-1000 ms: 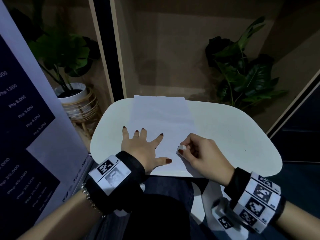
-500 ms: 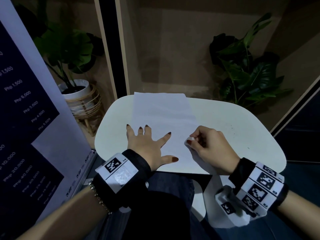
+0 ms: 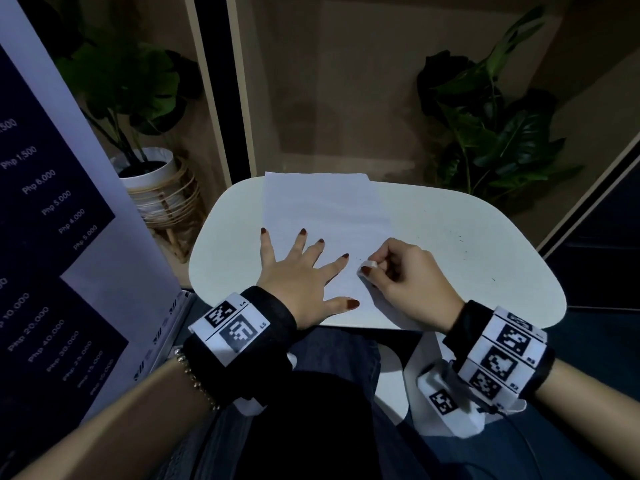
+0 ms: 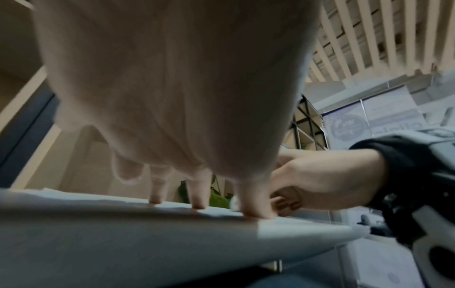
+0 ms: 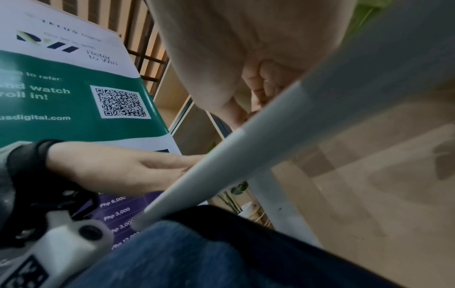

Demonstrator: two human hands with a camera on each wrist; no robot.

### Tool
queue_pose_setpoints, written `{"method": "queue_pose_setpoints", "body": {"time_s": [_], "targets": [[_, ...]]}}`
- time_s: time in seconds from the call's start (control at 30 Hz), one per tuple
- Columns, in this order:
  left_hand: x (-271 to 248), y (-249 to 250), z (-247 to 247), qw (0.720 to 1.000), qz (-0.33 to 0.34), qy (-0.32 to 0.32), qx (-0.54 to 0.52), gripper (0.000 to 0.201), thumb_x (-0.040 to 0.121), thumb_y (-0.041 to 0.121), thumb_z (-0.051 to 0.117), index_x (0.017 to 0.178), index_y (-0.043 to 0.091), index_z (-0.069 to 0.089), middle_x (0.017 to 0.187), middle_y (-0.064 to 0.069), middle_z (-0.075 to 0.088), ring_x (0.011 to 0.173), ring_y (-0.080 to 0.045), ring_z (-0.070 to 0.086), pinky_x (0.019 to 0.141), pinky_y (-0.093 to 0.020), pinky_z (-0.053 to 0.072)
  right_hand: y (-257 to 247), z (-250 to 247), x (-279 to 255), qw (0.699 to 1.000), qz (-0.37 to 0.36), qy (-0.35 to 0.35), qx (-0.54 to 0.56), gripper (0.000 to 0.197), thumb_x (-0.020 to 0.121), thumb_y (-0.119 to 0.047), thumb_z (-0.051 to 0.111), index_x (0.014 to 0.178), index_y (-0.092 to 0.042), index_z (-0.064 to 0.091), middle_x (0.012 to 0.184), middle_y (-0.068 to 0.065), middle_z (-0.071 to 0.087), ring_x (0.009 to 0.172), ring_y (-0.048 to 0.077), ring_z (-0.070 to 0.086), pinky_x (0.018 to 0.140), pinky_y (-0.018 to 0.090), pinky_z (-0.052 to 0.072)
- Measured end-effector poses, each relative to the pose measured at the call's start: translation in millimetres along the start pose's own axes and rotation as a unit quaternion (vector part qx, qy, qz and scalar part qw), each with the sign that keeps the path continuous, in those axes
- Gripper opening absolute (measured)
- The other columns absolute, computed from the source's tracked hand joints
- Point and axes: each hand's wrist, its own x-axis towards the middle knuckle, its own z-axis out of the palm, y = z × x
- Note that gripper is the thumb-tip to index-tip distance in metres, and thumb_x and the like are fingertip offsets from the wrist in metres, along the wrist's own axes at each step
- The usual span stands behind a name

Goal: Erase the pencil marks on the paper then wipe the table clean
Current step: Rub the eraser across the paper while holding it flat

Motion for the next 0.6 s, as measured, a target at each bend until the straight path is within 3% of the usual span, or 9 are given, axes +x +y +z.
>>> {"method": "queue_pose_setpoints", "body": {"time_s": [0.17, 0.3, 0.4, 0.47, 0.6], "targets": [[-1.9, 2.7, 4.0, 1.000, -0.013, 0.004, -0.014, 0.074, 0.087, 0.079, 0.014, 0.152, 0.049, -0.006, 0.165, 0.003, -0.007, 0.151, -0.026, -0.008, 0.107, -0.071, -0.016, 3.6, -7.4, 2.7, 1.000, 0.018, 0.001, -0.009, 0.010, 0.089, -0.018, 0.065, 0.080, -0.015, 0.062, 0.068, -0.001, 0.067, 0.066, 0.011, 0.061, 0.061, 0.018, 0.043], [-2.4, 4.1, 5.5, 1.000, -0.014, 0.016, -0.010, 0.074, 0.087, 0.079, 0.013, 0.152, 0.048, -0.005, 0.165, 0.003, -0.005, 0.151, -0.028, -0.003, 0.108, -0.071, -0.013, 0.0, -4.1, 0.6, 1.000, 0.025, 0.016, 0.005, 0.009, 0.087, -0.014, 0.065, 0.078, -0.012, 0.062, 0.065, 0.000, 0.064, 0.060, 0.010, 0.057, 0.058, 0.013, 0.041], [-1.9, 3.9, 6.2, 1.000, -0.014, 0.022, 0.003, 0.073, 0.087, 0.078, 0.011, 0.152, 0.049, -0.008, 0.165, 0.002, -0.005, 0.151, -0.028, -0.001, 0.109, -0.071, -0.010, -2.3, -1.2, -0.8, 1.000, 0.020, -0.019, 0.016, 0.009, 0.087, -0.016, 0.067, 0.080, -0.013, 0.064, 0.069, 0.004, 0.067, 0.063, 0.013, 0.060, 0.063, 0.022, 0.047], [-1.1, 4.5, 6.9, 1.000, -0.014, 0.022, 0.005, 0.073, 0.087, 0.079, 0.010, 0.151, 0.050, -0.008, 0.165, 0.002, -0.005, 0.151, -0.029, -0.001, 0.109, -0.071, -0.009, 1.9, -7.9, 2.3, 0.999, 0.031, -0.007, 0.003, 0.008, 0.087, -0.017, 0.067, 0.080, -0.013, 0.064, 0.071, 0.004, 0.069, 0.069, 0.016, 0.064, 0.067, 0.027, 0.049], [-0.6, 6.7, 8.5, 1.000, -0.015, 0.021, 0.010, 0.072, 0.086, 0.079, 0.009, 0.150, 0.052, -0.011, 0.165, 0.000, -0.007, 0.151, -0.032, -0.001, 0.110, -0.071, -0.007, 0.5, -4.0, 0.0, 0.999, 0.035, 0.025, -0.002, 0.009, 0.086, -0.015, 0.065, 0.078, -0.012, 0.062, 0.065, 0.000, 0.065, 0.065, 0.013, 0.060, 0.062, 0.019, 0.044]]}}
